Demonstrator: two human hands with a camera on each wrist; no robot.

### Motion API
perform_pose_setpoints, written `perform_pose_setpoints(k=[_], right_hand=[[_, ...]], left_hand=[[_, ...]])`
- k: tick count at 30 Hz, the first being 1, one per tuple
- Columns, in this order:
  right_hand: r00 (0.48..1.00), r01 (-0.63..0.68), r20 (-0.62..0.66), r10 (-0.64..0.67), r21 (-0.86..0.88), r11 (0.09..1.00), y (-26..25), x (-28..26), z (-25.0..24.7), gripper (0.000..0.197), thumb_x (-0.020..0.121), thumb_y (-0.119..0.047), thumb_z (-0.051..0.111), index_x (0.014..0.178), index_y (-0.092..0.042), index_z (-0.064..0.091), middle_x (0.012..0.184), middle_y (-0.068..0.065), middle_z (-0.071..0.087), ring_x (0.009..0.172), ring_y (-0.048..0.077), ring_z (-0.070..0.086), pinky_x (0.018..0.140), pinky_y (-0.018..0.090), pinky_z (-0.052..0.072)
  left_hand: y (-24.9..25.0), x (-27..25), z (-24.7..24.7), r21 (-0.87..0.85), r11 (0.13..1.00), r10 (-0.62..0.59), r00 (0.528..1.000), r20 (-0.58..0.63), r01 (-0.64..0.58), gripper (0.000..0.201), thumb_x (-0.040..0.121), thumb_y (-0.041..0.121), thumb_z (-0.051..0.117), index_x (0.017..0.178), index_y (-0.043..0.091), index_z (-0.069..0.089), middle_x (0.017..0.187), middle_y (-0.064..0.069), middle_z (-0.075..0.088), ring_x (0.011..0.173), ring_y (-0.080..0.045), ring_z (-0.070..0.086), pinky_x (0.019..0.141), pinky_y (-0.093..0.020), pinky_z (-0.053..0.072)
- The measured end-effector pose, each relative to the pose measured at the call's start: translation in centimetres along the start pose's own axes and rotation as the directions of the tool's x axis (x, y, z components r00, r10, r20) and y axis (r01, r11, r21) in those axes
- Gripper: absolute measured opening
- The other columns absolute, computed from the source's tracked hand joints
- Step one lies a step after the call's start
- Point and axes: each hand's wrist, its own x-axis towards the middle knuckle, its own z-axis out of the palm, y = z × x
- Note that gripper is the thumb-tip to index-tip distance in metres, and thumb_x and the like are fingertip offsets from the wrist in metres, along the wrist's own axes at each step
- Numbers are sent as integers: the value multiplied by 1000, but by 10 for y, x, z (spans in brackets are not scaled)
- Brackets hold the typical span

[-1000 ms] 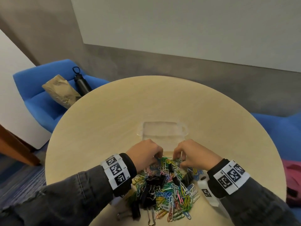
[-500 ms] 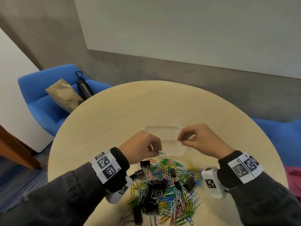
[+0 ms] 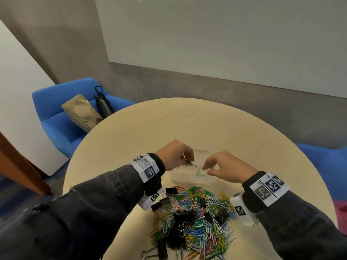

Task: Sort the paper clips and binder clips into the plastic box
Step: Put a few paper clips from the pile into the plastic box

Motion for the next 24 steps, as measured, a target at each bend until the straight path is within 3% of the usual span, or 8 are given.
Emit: perform_pose_setpoints(k=[2,6,8,13,17,22,24], right_hand=[[1000,-1,23,1,-13,1000,0,-6,3,19,90,-21,62,106,-20,72,105,-4,72,94,7,62,86,22,50],[999,2,37,-3,22,1000,-1,-13,9,23,91,-18,62,113,-18,69,110,-2,71,97,5,62,75,4,39],[999,-1,32,0,35,999,-2,-16,11,27,91,-17,61,118,-17,66,115,-2,69,100,4,61,72,0,35],[999,-9,48,6,47,999,-7,-26,16,36,92,-15,59,128,-17,59,127,-1,64,114,7,58,90,10,35],[999,3,47,-5,54,999,-8,-34,19,37,93,-17,58,130,-17,57,130,-2,62,118,7,57,94,10,34],[1000,-6,28,4,84,996,-6,-40,21,37,94,-17,57,130,-18,57,129,-3,62,117,5,56,85,-2,30],[1000,0,31,-2,79,997,-4,-41,21,37,93,-18,58,130,-19,58,129,-3,62,117,4,56,87,1,31]], left_hand=[[-4,0,4,-2,1000,-17,999,28,17,20,87,1,61,101,10,72,94,-5,75,87,-15,69,82,-23,52],[-9,-3,10,34,997,-63,997,40,62,19,90,5,60,104,10,72,98,-5,75,93,-14,69,91,-27,52],[-9,-8,11,87,993,-78,996,31,75,22,92,7,57,109,11,70,102,-4,75,98,-15,68,93,-30,51],[-7,-31,15,276,958,-75,997,-15,76,28,96,11,51,120,20,64,118,2,67,109,-18,61,90,-33,51],[-7,-44,18,250,966,-66,998,-8,66,26,96,15,53,117,22,66,116,3,67,105,-15,62,83,-27,47],[-9,-46,27,197,979,-56,998,37,48,32,94,12,57,125,20,62,127,1,63,118,-16,56,99,-27,42],[-9,-46,27,177,984,-32,999,41,24,37,93,12,57,130,19,58,138,1,54,128,-17,49,107,-28,36]])
